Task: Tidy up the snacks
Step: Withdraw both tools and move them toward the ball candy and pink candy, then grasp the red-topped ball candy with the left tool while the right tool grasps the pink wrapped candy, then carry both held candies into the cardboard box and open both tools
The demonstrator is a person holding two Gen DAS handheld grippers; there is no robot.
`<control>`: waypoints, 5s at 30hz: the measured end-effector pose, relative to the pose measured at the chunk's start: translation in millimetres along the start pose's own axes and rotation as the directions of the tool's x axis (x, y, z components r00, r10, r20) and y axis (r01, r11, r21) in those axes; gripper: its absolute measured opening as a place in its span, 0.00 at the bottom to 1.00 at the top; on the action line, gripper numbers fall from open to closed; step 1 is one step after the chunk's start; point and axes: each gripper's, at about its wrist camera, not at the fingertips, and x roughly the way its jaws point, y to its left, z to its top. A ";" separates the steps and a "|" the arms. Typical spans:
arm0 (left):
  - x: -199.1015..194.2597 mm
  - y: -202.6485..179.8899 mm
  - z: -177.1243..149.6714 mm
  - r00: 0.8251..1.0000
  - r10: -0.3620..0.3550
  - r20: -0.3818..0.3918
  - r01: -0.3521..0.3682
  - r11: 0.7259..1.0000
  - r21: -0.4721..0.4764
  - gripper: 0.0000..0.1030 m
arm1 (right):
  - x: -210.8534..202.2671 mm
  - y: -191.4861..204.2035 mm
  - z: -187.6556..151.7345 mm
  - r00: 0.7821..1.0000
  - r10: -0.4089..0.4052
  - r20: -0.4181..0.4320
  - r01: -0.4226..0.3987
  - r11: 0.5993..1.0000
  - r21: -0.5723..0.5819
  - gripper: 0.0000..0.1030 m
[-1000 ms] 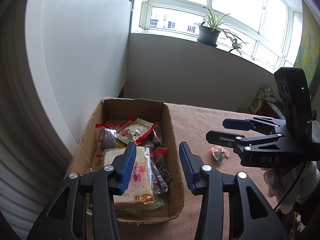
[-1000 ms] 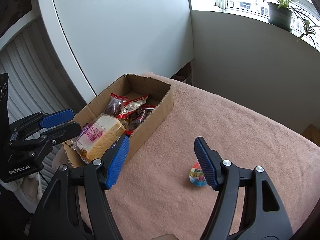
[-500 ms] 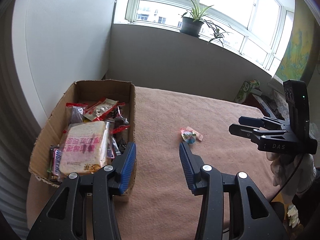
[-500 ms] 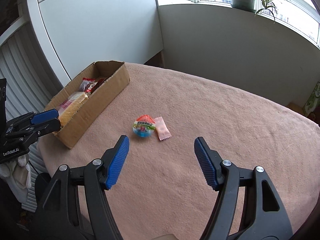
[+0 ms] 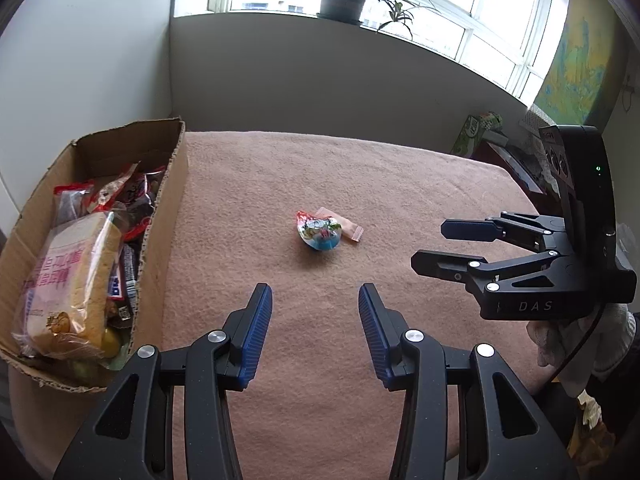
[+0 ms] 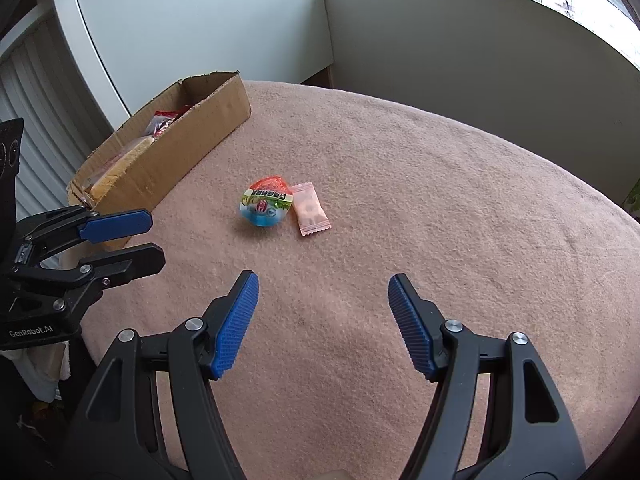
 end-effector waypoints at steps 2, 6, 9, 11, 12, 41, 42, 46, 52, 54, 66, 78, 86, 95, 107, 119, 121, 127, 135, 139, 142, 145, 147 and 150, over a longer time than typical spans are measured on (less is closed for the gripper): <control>8.5 -1.2 2.1 1.000 0.003 -0.009 -0.003 1.000 0.001 0.42 | 6.1 -2.1 0.2 1.000 0.006 -0.008 -0.006 1.000 -0.004 0.68; 23.1 -0.8 6.8 1.000 0.004 -0.023 -0.004 1.000 -0.004 0.42 | 16.8 -5.5 1.5 1.000 0.018 -0.022 -0.018 1.000 -0.011 0.68; 34.7 0.2 12.3 0.999 0.003 -0.033 -0.003 1.000 -0.011 0.42 | 21.3 -8.1 2.8 0.999 0.023 -0.023 -0.024 1.000 -0.013 0.68; 40.9 -0.7 14.8 0.999 0.003 -0.038 -0.003 1.000 -0.012 0.42 | 23.9 -8.8 3.9 0.999 0.032 -0.025 -0.033 0.999 -0.018 0.65; 43.3 -2.3 15.7 0.999 0.004 -0.039 -0.004 1.000 -0.010 0.42 | 25.6 -8.8 4.6 0.999 0.036 -0.027 -0.037 0.999 -0.022 0.62; 86.0 -8.0 32.8 0.996 0.019 -0.083 -0.017 1.000 0.026 0.29 | 44.6 -4.2 19.7 0.999 -0.002 -0.051 -0.005 0.991 -0.133 0.50; 86.8 -7.6 32.8 0.996 0.027 -0.084 -0.025 0.999 0.024 0.27 | 44.7 -4.1 20.0 0.999 -0.003 -0.051 -0.004 0.991 -0.135 0.50; 86.3 -1.5 33.9 0.996 0.037 -0.083 -0.036 0.999 0.006 0.27 | 47.3 -1.1 23.0 0.999 -0.006 -0.050 -0.002 0.990 -0.144 0.50; 83.2 12.2 33.6 0.995 0.065 -0.080 -0.068 0.997 -0.031 0.27 | 56.4 9.1 31.4 0.999 -0.008 -0.043 0.001 0.985 -0.170 0.50; 81.6 17.0 32.3 0.994 0.069 -0.080 -0.072 0.997 -0.039 0.27 | 60.3 13.0 34.2 0.999 -0.016 -0.037 0.009 0.983 -0.182 0.50; 74.6 25.2 29.2 0.995 0.070 -0.072 -0.073 0.996 -0.045 0.25 | 65.2 10.2 41.5 0.998 -0.051 -0.022 0.047 0.986 -0.161 0.21; 60.0 24.5 22.1 0.997 0.055 -0.062 -0.058 0.997 -0.042 0.23 | 49.1 8.9 24.1 0.998 -0.057 0.004 0.057 0.993 -0.102 0.21; 39.8 25.5 19.2 0.999 0.039 -0.035 -0.041 0.997 -0.063 0.23 | 27.5 9.4 22.1 0.998 -0.053 0.040 0.056 0.995 -0.088 0.21; -2.7 26.0 22.2 0.999 0.026 0.037 -0.024 0.998 -0.064 0.23 | -5.7 22.4 29.1 0.994 -0.042 0.098 0.051 0.995 -0.089 0.21; -54.2 46.6 24.0 0.988 0.083 0.130 -0.075 0.995 -0.063 0.23 | -37.4 75.7 60.0 0.985 0.011 0.171 0.014 0.989 -0.148 0.21; -79.8 97.6 24.9 0.974 0.150 0.167 -0.127 0.982 -0.138 0.23 | -15.3 127.5 96.3 0.983 0.083 0.164 -0.054 0.983 -0.177 0.21; -81.5 109.9 24.1 0.973 0.167 0.161 -0.142 0.977 -0.157 0.23 | -7.0 132.5 100.7 0.983 0.098 0.155 -0.070 0.982 -0.178 0.21; -81.3 140.2 23.6 0.969 0.203 0.140 -0.173 0.964 -0.200 0.23 | 22.4 151.0 114.3 0.986 0.119 0.114 -0.097 0.979 -0.179 0.21; -70.0 159.7 30.3 0.969 0.219 0.115 -0.191 0.957 -0.220 0.23 | 48.2 162.7 120.5 0.990 0.119 0.077 -0.103 0.976 -0.191 0.21; -63.0 163.7 34.1 0.970 0.221 0.104 -0.195 0.956 -0.220 0.23 | 57.3 166.0 122.4 0.990 0.122 0.063 -0.109 0.976 -0.187 0.21; -57.2 167.3 36.3 0.970 0.224 0.093 -0.199 0.955 -0.219 0.23 | 62.2 166.2 121.9 0.990 0.127 0.052 -0.116 0.977 -0.180 0.21; -54.2 170.2 36.9 0.970 0.226 0.088 -0.202 0.953 -0.225 0.23 | 64.6 167.1 120.8 0.991 0.126 0.051 -0.115 0.977 -0.180 0.21; -54.4 171.9 36.7 0.969 0.228 0.091 -0.202 0.952 -0.230 0.23 | 64.5 168.4 119.8 0.991 0.129 0.047 -0.118 0.976 -0.185 0.21; -55.9 173.4 36.3 0.969 0.230 0.093 -0.204 0.951 -0.232 0.23 | 65.1 170.1 118.6 0.991 0.126 0.046 -0.115 0.975 -0.192 0.21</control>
